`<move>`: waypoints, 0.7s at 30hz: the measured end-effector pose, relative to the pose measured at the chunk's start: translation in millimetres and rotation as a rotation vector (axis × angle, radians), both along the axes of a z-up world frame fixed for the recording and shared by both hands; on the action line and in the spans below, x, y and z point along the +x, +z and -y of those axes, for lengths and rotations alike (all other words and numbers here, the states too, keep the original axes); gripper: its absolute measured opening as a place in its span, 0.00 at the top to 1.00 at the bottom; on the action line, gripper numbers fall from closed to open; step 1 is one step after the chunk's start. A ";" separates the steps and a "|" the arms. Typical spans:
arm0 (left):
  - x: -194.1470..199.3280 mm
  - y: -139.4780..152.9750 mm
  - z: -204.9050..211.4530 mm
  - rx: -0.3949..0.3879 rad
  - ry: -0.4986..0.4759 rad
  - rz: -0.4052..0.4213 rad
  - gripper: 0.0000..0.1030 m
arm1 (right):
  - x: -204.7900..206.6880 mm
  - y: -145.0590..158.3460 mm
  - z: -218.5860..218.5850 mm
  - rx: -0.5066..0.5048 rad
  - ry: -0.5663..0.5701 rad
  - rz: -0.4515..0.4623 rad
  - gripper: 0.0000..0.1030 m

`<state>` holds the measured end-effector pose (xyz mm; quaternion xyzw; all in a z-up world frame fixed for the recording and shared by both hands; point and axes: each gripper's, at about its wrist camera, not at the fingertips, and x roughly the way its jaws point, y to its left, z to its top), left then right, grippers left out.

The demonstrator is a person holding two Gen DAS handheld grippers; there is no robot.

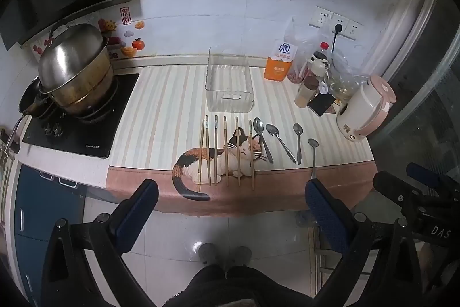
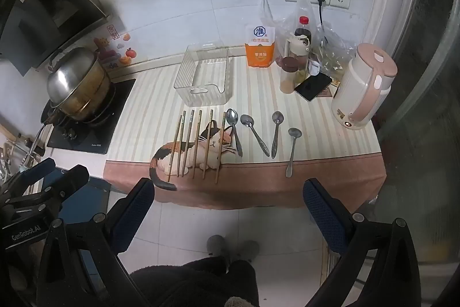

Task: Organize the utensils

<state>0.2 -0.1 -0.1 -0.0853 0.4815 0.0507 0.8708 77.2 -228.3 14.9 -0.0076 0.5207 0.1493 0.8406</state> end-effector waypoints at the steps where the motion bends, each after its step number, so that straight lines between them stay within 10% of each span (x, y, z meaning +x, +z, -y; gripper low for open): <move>1: 0.1 0.0 0.1 0.001 0.001 0.001 0.00 | 0.0 0.3 0.5 0.001 -0.001 0.003 0.00; 21: 6.8 -1.8 6.2 -0.005 0.004 0.012 0.00 | -0.1 3.9 3.7 -0.003 0.000 0.010 0.00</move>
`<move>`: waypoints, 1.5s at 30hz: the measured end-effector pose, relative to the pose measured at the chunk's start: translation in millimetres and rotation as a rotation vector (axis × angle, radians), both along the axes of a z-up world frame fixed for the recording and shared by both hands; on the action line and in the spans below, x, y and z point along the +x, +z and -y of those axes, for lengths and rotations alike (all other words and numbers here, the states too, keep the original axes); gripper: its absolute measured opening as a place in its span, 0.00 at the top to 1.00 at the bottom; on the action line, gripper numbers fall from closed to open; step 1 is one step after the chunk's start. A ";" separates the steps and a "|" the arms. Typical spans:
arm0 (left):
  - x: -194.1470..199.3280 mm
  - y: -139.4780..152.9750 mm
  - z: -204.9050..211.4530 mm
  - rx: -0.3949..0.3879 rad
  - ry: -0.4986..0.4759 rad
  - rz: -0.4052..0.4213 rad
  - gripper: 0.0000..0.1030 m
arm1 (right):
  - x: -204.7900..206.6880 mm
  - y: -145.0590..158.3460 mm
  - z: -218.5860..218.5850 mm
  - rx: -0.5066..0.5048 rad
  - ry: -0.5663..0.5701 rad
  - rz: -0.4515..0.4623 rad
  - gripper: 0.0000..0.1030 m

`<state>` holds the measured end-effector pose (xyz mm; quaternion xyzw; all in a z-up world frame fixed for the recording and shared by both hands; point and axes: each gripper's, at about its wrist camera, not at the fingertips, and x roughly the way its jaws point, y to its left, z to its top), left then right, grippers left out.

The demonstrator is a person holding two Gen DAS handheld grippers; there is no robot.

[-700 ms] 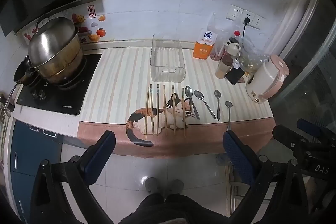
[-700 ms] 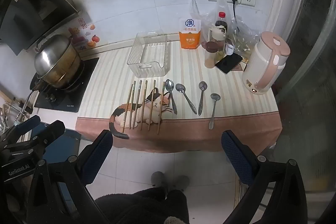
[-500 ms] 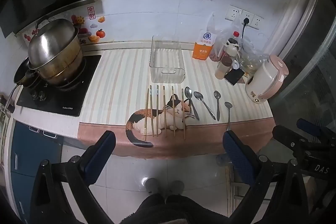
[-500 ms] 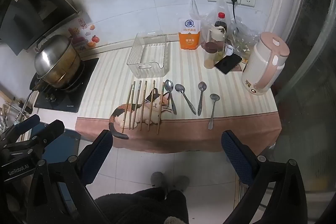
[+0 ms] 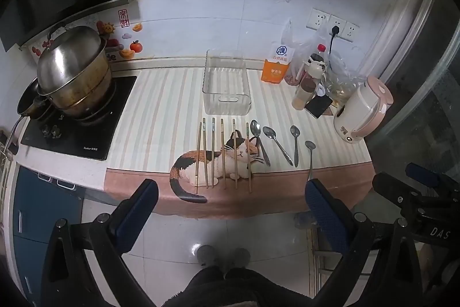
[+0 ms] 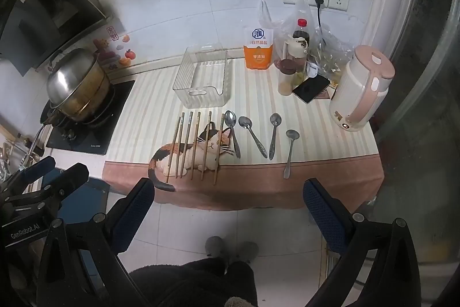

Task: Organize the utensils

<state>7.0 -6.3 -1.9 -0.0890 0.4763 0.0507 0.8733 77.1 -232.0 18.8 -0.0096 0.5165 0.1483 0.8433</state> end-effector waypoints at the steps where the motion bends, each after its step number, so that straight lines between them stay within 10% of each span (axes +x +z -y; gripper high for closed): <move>1: -4.0 5.1 0.4 0.005 -0.008 0.004 0.00 | 0.1 0.5 0.3 0.001 0.000 0.000 0.00; 45: 4.5 18.4 14.3 -0.001 -0.014 0.015 0.00 | 6.2 11.8 2.8 0.001 -0.001 0.008 0.00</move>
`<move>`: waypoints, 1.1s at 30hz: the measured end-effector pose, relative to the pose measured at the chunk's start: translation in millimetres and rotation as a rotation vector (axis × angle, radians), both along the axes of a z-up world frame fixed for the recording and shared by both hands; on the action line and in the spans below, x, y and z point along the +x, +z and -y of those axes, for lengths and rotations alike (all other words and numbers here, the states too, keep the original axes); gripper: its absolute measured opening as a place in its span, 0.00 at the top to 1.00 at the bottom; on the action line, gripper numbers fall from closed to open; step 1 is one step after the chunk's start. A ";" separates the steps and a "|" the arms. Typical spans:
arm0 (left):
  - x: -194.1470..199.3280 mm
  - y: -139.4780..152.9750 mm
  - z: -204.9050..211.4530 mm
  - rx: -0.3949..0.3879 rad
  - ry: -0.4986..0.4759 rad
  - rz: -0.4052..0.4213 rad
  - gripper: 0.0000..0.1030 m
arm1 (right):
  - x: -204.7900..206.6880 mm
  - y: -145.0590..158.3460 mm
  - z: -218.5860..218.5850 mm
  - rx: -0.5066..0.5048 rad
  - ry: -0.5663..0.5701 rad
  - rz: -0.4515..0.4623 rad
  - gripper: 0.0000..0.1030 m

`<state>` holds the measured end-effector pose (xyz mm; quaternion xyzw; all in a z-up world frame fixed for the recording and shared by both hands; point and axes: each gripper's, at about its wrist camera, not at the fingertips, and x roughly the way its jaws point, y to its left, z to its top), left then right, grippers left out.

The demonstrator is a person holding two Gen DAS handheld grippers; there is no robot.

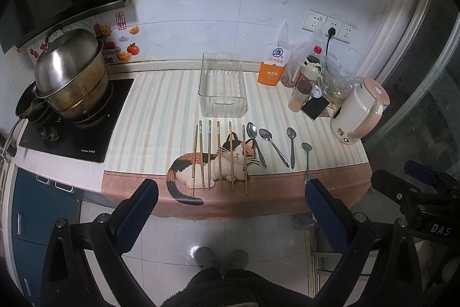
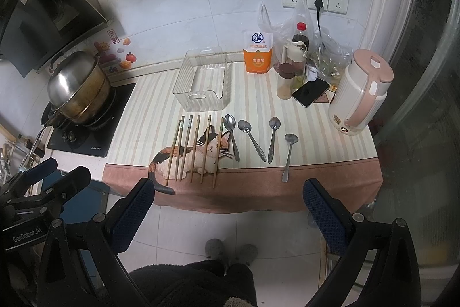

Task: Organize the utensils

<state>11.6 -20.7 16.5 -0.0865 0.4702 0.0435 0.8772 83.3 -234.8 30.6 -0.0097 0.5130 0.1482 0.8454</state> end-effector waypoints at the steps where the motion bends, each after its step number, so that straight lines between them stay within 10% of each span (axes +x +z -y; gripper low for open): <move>1: -0.2 -0.4 -1.0 -0.001 0.001 -0.001 0.00 | 0.0 0.1 0.1 0.000 0.000 0.000 0.00; 33: 9.5 5.5 8.4 -0.003 0.004 0.003 0.00 | 7.5 9.0 5.3 0.009 -0.001 0.022 0.00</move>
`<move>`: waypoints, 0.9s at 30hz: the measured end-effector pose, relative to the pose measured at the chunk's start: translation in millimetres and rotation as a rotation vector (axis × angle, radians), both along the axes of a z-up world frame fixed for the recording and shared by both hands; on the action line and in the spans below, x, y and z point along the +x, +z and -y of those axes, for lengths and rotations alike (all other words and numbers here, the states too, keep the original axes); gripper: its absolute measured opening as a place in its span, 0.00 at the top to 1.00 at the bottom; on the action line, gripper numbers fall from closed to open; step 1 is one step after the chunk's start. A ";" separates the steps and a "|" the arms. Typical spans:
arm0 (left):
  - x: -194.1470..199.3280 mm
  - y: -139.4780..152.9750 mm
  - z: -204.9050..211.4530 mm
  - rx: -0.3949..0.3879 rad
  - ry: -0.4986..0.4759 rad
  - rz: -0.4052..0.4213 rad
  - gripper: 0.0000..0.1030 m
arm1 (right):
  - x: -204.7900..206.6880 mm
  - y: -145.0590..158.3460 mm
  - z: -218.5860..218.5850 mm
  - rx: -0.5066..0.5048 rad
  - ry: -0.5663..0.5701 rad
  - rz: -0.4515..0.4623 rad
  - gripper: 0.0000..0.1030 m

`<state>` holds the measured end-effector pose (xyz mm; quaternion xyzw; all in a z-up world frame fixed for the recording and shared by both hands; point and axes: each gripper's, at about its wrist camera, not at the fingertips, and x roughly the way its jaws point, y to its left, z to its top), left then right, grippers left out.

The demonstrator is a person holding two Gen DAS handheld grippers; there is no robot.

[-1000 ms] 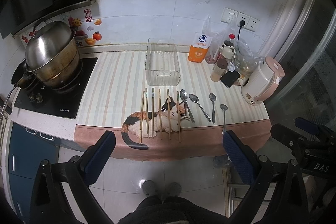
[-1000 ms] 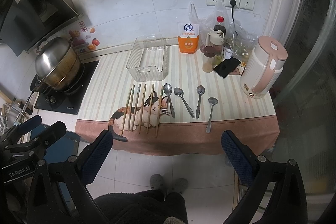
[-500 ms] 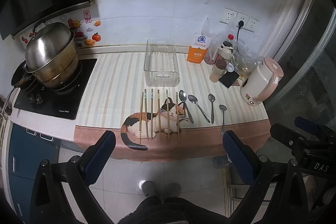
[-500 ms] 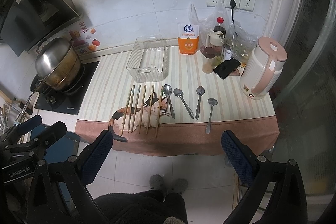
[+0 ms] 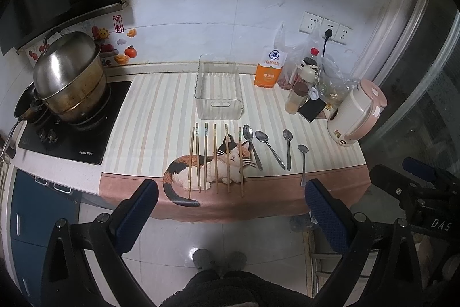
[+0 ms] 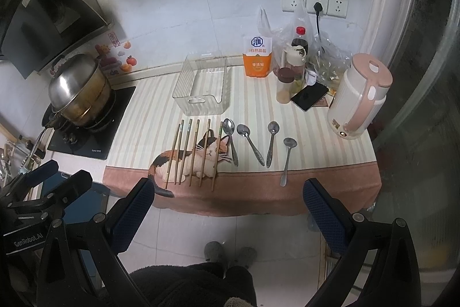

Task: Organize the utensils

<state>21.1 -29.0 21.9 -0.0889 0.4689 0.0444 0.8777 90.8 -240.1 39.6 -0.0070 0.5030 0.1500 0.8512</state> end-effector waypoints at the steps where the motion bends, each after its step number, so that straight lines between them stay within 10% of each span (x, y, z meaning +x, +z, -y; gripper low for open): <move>1: -3.6 -1.4 -2.8 0.002 -0.002 0.003 0.00 | -0.4 -1.3 0.3 0.001 -0.001 0.002 0.00; 8: 27.9 -20.2 -6.4 0.177 0.120 0.044 0.00 | 21.9 -26.4 6.3 -0.003 -0.065 0.009 0.00; 17: 89.1 -102.7 -53.8 0.290 0.226 -0.061 0.00 | 76.3 -130.1 -28.5 -0.086 -0.103 -0.079 0.01; 27: 158.7 -250.5 -123.4 0.130 0.164 -0.358 0.12 | 132.0 -273.6 -105.8 -0.091 -0.063 -0.291 0.62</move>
